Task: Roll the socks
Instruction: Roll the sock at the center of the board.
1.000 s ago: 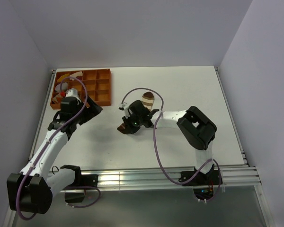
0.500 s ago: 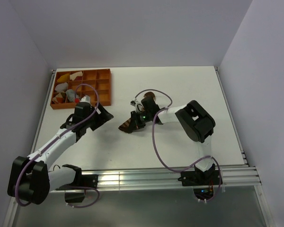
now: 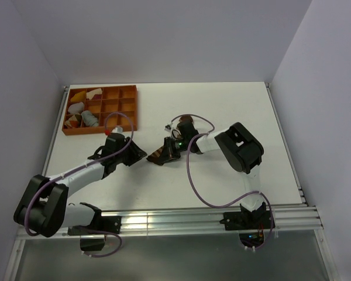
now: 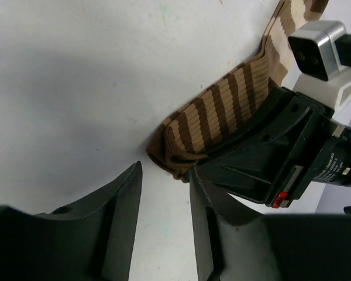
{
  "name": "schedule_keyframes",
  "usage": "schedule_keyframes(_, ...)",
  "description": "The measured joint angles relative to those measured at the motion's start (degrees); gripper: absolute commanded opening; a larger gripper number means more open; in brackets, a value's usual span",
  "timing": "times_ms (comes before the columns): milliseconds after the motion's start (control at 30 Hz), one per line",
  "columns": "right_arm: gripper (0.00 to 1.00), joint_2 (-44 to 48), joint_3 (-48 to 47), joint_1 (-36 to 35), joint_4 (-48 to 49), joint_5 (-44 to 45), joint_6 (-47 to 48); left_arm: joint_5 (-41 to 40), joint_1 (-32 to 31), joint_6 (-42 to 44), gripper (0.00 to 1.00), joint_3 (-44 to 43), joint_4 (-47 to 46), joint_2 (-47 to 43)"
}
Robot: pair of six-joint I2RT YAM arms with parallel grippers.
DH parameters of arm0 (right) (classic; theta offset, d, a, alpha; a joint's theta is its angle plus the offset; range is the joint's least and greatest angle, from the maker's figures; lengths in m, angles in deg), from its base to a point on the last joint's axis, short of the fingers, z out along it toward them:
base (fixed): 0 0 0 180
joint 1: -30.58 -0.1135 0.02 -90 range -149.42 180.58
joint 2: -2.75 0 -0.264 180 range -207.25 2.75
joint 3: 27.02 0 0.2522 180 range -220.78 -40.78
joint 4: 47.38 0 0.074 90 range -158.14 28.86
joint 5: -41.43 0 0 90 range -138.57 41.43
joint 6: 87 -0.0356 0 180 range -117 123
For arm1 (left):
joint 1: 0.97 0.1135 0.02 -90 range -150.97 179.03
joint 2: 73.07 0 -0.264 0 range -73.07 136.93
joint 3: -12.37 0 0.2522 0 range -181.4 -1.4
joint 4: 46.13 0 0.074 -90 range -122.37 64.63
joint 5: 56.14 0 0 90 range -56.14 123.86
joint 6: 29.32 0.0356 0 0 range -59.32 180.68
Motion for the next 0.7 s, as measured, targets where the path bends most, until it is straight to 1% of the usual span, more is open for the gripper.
schedule_keyframes(33,0.0,-0.1,0.0,0.0,0.0,-0.1,-0.2,-0.1,-0.5,-0.4,0.35,0.3,-0.6,0.4)
schedule_keyframes(100,0.0,-0.3,0.0,0.0,0.3,-0.3,-0.4,-0.3,-1.4,-1.4,0.32,0.7,-1.9,1.5)
schedule_keyframes(200,0.0,-0.4,0.0,0.0,0.5,-0.5,-0.6,-1.0,-2.6,-2.5,0.22,1.0,-3.1,3.5)
schedule_keyframes(433,0.0,-0.4,0.0,0.1,0.8,-0.5,-0.8,-3.6,-4.8,-4.4,0.21,1.3,-3.1,5.2)
schedule_keyframes(700,0.0,-0.5,0.0,0.1,1.2,-0.5,-1.0,-4.5,-5.3,-5.8,0.21,1.8,-4.2,8.2)
